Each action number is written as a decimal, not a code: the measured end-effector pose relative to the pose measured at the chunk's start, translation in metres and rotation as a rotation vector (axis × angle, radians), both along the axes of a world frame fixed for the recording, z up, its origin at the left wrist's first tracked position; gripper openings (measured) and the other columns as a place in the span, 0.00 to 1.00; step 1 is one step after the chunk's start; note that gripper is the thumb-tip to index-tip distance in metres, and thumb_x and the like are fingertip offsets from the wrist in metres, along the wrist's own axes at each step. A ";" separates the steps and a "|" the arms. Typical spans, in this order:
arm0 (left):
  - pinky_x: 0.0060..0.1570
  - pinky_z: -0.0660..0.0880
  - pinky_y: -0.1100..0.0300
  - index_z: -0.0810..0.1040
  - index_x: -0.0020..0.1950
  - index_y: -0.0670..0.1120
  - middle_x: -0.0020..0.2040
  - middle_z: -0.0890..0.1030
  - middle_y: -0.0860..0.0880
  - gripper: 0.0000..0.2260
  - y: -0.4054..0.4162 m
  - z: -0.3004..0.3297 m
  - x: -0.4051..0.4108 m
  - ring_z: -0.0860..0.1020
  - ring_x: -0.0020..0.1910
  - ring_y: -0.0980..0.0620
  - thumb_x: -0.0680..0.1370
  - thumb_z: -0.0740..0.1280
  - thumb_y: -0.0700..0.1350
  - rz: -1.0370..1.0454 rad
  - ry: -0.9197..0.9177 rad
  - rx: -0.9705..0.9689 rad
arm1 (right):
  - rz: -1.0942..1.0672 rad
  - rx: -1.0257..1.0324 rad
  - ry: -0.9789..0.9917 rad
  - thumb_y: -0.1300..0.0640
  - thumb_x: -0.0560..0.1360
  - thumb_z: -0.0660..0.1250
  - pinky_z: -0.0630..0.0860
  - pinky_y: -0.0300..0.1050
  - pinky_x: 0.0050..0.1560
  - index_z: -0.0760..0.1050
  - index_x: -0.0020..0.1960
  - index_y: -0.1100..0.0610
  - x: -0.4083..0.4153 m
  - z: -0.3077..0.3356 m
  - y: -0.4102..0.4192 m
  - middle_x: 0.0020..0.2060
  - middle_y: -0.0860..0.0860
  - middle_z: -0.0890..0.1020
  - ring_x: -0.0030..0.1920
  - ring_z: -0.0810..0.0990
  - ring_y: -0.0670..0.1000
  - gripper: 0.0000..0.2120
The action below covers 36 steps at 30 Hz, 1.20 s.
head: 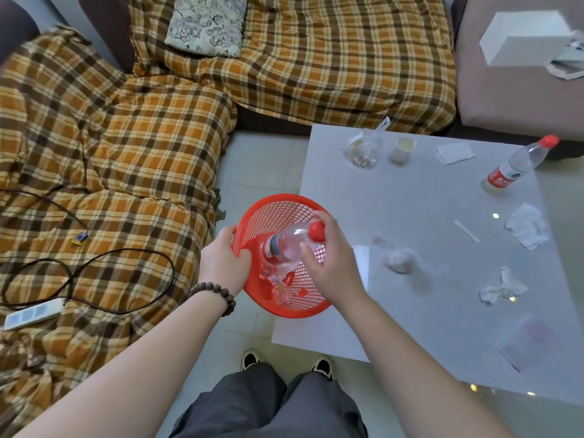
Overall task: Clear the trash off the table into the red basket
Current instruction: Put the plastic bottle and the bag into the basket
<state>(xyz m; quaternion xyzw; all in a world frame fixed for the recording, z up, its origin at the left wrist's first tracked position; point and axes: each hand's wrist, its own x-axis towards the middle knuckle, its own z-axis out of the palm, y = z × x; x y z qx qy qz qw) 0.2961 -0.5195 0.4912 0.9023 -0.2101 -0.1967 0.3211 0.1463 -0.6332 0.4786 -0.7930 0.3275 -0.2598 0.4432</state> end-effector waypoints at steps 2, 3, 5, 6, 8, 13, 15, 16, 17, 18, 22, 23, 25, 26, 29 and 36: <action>0.32 0.72 0.66 0.76 0.64 0.48 0.39 0.79 0.57 0.17 -0.001 0.006 -0.001 0.77 0.37 0.62 0.75 0.65 0.40 -0.025 0.004 -0.027 | 0.000 0.018 0.047 0.54 0.76 0.64 0.69 0.39 0.58 0.63 0.67 0.49 0.009 -0.013 0.007 0.61 0.48 0.74 0.58 0.72 0.44 0.21; 0.32 0.73 0.66 0.76 0.64 0.48 0.39 0.79 0.57 0.17 -0.001 0.008 -0.001 0.78 0.37 0.62 0.75 0.65 0.40 -0.037 0.006 -0.040 | -0.011 0.027 0.070 0.53 0.76 0.63 0.68 0.38 0.57 0.63 0.67 0.50 0.013 -0.018 0.010 0.61 0.48 0.74 0.58 0.72 0.44 0.21; 0.30 0.72 0.69 0.76 0.64 0.48 0.38 0.79 0.59 0.18 -0.001 0.014 0.001 0.78 0.36 0.63 0.74 0.65 0.39 -0.059 0.006 -0.062 | -0.032 0.052 0.114 0.51 0.77 0.62 0.69 0.38 0.56 0.62 0.68 0.50 0.020 -0.025 0.016 0.61 0.48 0.74 0.59 0.73 0.46 0.21; 0.30 0.71 0.70 0.76 0.64 0.48 0.38 0.79 0.59 0.19 0.000 0.016 0.002 0.78 0.36 0.63 0.74 0.65 0.39 -0.070 0.007 -0.066 | -0.039 0.065 0.137 0.50 0.76 0.62 0.70 0.39 0.56 0.61 0.68 0.49 0.023 -0.028 0.018 0.62 0.48 0.74 0.60 0.73 0.47 0.22; 0.31 0.71 0.70 0.76 0.64 0.48 0.37 0.78 0.59 0.19 0.002 0.018 0.007 0.78 0.36 0.63 0.74 0.65 0.38 -0.089 0.007 -0.065 | -0.050 0.061 0.190 0.50 0.76 0.62 0.68 0.39 0.58 0.60 0.70 0.51 0.028 -0.033 0.020 0.64 0.50 0.73 0.63 0.72 0.48 0.25; 0.28 0.68 0.71 0.77 0.64 0.47 0.37 0.78 0.58 0.19 0.008 0.017 0.024 0.76 0.35 0.63 0.74 0.66 0.39 -0.100 0.008 -0.049 | -0.137 -0.018 0.307 0.52 0.77 0.63 0.61 0.47 0.70 0.54 0.75 0.55 0.032 -0.037 0.016 0.74 0.53 0.63 0.73 0.61 0.52 0.31; 0.28 0.68 0.70 0.77 0.64 0.47 0.37 0.78 0.57 0.19 0.009 0.015 0.030 0.77 0.34 0.62 0.73 0.66 0.39 -0.111 0.023 -0.047 | -0.177 -0.043 0.375 0.52 0.77 0.61 0.56 0.48 0.74 0.50 0.76 0.55 0.030 -0.040 0.013 0.76 0.53 0.57 0.76 0.53 0.52 0.33; 0.29 0.70 0.69 0.77 0.63 0.47 0.37 0.79 0.57 0.18 0.008 0.013 0.033 0.78 0.34 0.61 0.73 0.66 0.39 -0.124 0.037 -0.044 | -0.196 -0.057 0.410 0.52 0.77 0.61 0.52 0.47 0.75 0.49 0.77 0.56 0.029 -0.042 0.011 0.77 0.53 0.55 0.77 0.50 0.51 0.33; 0.29 0.71 0.67 0.77 0.64 0.47 0.37 0.79 0.56 0.18 0.006 0.011 0.036 0.79 0.34 0.60 0.74 0.67 0.39 -0.142 0.052 -0.039 | -0.213 -0.071 0.444 0.52 0.78 0.60 0.48 0.46 0.75 0.47 0.77 0.56 0.028 -0.044 0.009 0.77 0.53 0.53 0.77 0.47 0.51 0.34; 0.29 0.73 0.65 0.77 0.64 0.46 0.37 0.80 0.55 0.18 0.003 0.009 0.038 0.80 0.34 0.58 0.74 0.67 0.40 -0.160 0.063 -0.033 | -0.228 -0.081 0.475 0.52 0.78 0.60 0.45 0.45 0.74 0.45 0.77 0.56 0.026 -0.046 0.007 0.78 0.53 0.51 0.77 0.45 0.51 0.34; 0.30 0.74 0.63 0.77 0.63 0.45 0.36 0.80 0.54 0.17 -0.013 0.002 0.039 0.80 0.34 0.55 0.74 0.67 0.40 -0.193 0.068 -0.005 | -0.260 0.004 0.531 0.49 0.78 0.59 0.46 0.46 0.74 0.42 0.77 0.57 0.014 -0.055 -0.005 0.78 0.52 0.49 0.77 0.45 0.51 0.36; 0.30 0.73 0.64 0.77 0.63 0.45 0.36 0.79 0.54 0.17 -0.017 0.001 0.038 0.79 0.35 0.55 0.74 0.67 0.40 -0.193 0.057 -0.002 | -0.259 0.041 0.534 0.48 0.78 0.60 0.50 0.47 0.74 0.43 0.77 0.56 0.010 -0.057 -0.010 0.78 0.52 0.50 0.77 0.47 0.51 0.36; 0.29 0.69 0.66 0.78 0.62 0.45 0.35 0.78 0.55 0.17 -0.027 -0.002 0.032 0.78 0.34 0.58 0.74 0.67 0.41 -0.178 0.040 0.009 | -0.244 0.105 0.518 0.45 0.78 0.59 0.55 0.49 0.73 0.44 0.77 0.55 -0.005 -0.062 -0.025 0.78 0.51 0.52 0.77 0.52 0.51 0.36; 0.29 0.67 0.68 0.78 0.63 0.45 0.35 0.78 0.56 0.17 -0.028 -0.001 0.031 0.76 0.34 0.60 0.74 0.67 0.41 -0.165 0.030 0.011 | -0.228 0.119 0.494 0.44 0.78 0.58 0.56 0.49 0.73 0.46 0.77 0.55 -0.010 -0.063 -0.029 0.78 0.51 0.52 0.76 0.53 0.50 0.35; 0.28 0.63 0.72 0.78 0.62 0.44 0.35 0.74 0.60 0.16 -0.046 -0.005 0.022 0.72 0.32 0.64 0.75 0.67 0.40 -0.132 0.002 0.032 | -0.244 0.150 0.410 0.41 0.79 0.53 0.51 0.45 0.73 0.51 0.76 0.52 -0.038 -0.072 -0.054 0.77 0.50 0.53 0.76 0.51 0.48 0.31; 0.33 0.64 0.68 0.78 0.62 0.44 0.38 0.78 0.52 0.16 -0.097 -0.022 -0.022 0.73 0.34 0.61 0.74 0.68 0.40 0.015 -0.030 0.067 | -0.286 0.095 0.651 0.50 0.78 0.61 0.55 0.51 0.74 0.59 0.74 0.55 -0.131 -0.136 -0.131 0.76 0.56 0.55 0.76 0.51 0.56 0.27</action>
